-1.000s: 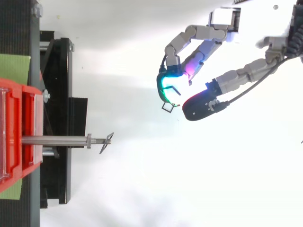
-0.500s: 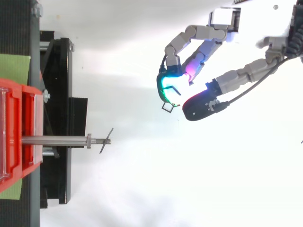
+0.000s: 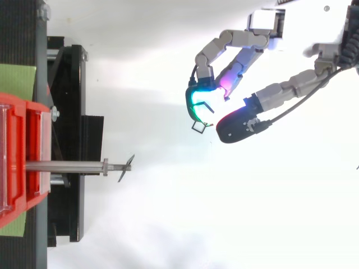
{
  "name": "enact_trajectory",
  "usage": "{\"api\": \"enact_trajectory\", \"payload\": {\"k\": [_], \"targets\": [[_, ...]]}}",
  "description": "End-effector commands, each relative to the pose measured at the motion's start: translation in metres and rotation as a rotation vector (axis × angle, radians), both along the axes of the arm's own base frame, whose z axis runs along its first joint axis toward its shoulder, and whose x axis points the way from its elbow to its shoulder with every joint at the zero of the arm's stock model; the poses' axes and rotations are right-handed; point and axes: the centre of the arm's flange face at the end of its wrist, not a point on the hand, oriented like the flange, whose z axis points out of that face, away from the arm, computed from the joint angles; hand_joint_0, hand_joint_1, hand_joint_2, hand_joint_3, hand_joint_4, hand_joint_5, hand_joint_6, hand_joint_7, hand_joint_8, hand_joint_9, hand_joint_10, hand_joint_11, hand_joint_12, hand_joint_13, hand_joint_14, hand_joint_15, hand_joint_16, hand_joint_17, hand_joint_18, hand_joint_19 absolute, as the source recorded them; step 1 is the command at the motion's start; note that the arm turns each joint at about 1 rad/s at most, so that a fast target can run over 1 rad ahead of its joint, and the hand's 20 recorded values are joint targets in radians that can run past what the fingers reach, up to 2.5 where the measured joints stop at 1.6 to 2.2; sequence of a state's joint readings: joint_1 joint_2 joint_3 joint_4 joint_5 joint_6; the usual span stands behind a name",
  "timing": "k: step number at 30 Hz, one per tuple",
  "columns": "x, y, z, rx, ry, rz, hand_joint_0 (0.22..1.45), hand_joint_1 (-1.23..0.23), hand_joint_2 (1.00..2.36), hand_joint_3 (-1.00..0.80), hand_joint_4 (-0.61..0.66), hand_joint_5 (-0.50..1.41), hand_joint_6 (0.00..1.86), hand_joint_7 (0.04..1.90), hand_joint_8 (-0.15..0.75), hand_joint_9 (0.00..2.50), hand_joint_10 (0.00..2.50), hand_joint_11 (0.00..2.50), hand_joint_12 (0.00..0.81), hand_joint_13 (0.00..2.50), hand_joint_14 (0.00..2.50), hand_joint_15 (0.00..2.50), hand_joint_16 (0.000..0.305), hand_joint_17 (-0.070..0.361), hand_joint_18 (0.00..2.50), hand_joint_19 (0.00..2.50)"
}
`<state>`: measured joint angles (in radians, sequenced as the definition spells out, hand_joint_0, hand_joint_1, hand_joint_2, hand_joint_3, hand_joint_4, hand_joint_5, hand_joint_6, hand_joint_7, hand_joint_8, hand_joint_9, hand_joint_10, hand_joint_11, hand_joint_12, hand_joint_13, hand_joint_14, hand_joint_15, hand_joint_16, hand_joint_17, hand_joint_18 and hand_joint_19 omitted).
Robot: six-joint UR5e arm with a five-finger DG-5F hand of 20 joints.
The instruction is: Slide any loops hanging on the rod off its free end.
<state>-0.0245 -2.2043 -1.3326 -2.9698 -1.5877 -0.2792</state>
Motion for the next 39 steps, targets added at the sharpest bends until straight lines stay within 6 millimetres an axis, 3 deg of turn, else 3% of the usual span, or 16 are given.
{"api": "enact_trajectory", "payload": {"k": [1,39], "targets": [[-0.0001,0.0000,-0.0002,0.000,0.000,0.000,0.56,-0.82,1.11,0.08,-0.18,-0.06,0.90,1.14,0.278,1.06,0.01,0.42,0.422,0.85,0.01,0.45,0.063,0.141,0.78,0.35],[-0.0001,0.0000,-0.0002,0.000,0.000,0.000,0.57,-0.82,1.09,0.09,-0.19,-0.06,0.90,1.14,0.272,1.08,0.02,0.42,0.421,0.86,0.02,0.46,0.063,0.142,0.80,0.36]]}}
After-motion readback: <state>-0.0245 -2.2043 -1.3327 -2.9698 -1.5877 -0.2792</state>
